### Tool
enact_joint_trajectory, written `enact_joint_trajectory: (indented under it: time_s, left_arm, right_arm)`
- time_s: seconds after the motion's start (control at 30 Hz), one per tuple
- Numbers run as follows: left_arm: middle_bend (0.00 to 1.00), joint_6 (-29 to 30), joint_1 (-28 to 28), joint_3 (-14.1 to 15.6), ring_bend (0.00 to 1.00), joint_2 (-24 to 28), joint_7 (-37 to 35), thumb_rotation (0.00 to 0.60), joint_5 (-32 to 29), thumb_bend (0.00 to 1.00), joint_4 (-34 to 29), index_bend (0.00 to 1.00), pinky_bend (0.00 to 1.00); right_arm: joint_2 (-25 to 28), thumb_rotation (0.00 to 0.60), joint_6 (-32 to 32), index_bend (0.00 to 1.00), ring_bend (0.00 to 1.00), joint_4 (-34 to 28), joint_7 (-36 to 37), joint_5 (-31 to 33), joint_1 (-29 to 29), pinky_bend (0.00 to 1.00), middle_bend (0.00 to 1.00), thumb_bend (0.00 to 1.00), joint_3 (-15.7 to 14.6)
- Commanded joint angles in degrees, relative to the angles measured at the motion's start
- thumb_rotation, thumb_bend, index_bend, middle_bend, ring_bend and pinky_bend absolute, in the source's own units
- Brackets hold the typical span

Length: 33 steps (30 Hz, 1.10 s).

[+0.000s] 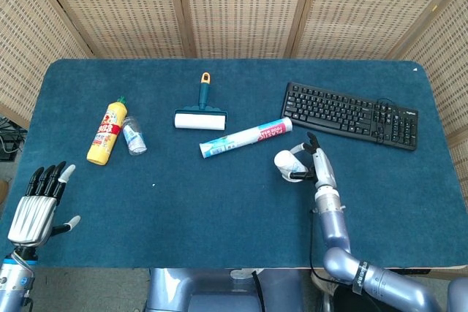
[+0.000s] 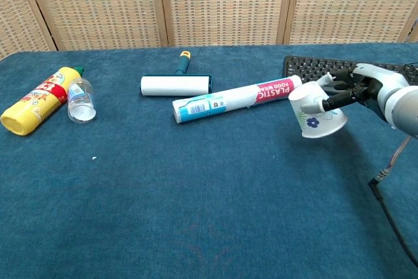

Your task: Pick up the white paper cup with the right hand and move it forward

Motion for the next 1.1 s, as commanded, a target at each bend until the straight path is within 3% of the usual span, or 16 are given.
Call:
enact_joint_trajectory:
  time_s: [0.03,0.4,0.77,0.93,1.1]
  left_arm:
    - [0.0,-0.11,-0.06,0.07,0.0,-0.16,0.23,0.6,0.08,0.16,0.06,0.0,0.0]
    - [0.0,0.07,-0.03,0.16,0.0,-0.18,0.47,0.6,0.36,0.16,-0.28,0.0,0.0]
    - [0.0,0.47,0.1,-0.07,0.0,0.4,-0.37,0.6,0.27,0.16,-0.48,0.0,0.0]
    - [0.0,0.75,0.21,-0.13,0.0,0.66,-0.68,0.6,0.33,0.16,-0.66,0.0,0.0]
    - [0.0,0.93,0.36,-0.39,0.0,0.9,-0.96,0.6,-0.15,0.16,-0.56,0.0,0.0]
  right_arm:
    - [-0.66,0.6,-0.45,0.53,0.0,1.51,1.48,-0.76,-0.26,0.0,0.05,0.29,-0.74]
    - [0.26,0.6,-2.07,0.48,0.0,2.97,3.86,-2.04,-1.52,0.0,0.0,0.29,-2.98]
    - [3.99,0.6,2.29,0.24,0.0,-0.81,3.04,-8.01,-5.16,0.0,0.0,0.29,-7.15]
    - [6.52,0.6,4.76,0.18,0.0,-4.63,3.06,-12.35,-6.98,0.0,0.0,0.29,-8.99]
    - [12.19,0.6,7.55,0.17,0.0,-9.67,2.29,-20.42,-9.7,0.0,0.0,0.28,-12.87]
